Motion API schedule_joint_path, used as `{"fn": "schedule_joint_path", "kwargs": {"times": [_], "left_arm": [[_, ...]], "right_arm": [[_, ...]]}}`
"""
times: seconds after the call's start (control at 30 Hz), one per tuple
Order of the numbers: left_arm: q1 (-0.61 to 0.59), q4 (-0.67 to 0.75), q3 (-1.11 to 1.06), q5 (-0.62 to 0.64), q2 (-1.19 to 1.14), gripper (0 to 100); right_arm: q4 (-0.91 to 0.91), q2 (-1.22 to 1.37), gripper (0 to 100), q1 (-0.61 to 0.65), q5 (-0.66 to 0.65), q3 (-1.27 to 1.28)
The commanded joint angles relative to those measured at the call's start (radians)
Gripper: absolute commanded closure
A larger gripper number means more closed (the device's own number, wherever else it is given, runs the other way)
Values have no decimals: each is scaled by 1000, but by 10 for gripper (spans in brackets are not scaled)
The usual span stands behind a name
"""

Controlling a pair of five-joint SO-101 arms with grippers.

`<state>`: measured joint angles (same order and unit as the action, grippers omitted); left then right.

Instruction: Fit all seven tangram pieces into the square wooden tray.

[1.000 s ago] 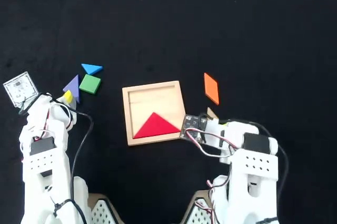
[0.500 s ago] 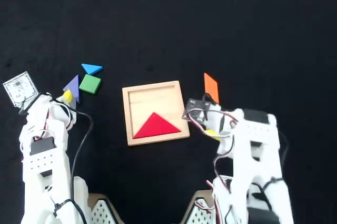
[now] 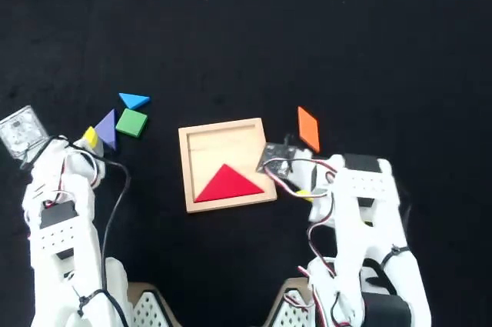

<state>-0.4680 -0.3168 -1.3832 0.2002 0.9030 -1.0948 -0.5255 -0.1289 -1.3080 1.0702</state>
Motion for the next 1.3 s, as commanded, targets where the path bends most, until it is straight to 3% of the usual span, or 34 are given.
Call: {"fn": "schedule_joint_path", "kwargs": {"times": [0.0,0.1,0.3,0.7,1.27], "left_arm": [[-53,8,-2,5,6,780],[-51,14,-4,5,3,780],[-51,14,-4,5,0,780],[-51,12,-4,5,0,780],[-51,9,-4,5,2,780]], "right_arm": [[94,10,685,-61,-2,-38],[126,10,597,-80,-80,-2],[166,13,616,-130,-161,12],[81,13,619,-55,-161,79],[209,15,620,-107,-161,145]]}}
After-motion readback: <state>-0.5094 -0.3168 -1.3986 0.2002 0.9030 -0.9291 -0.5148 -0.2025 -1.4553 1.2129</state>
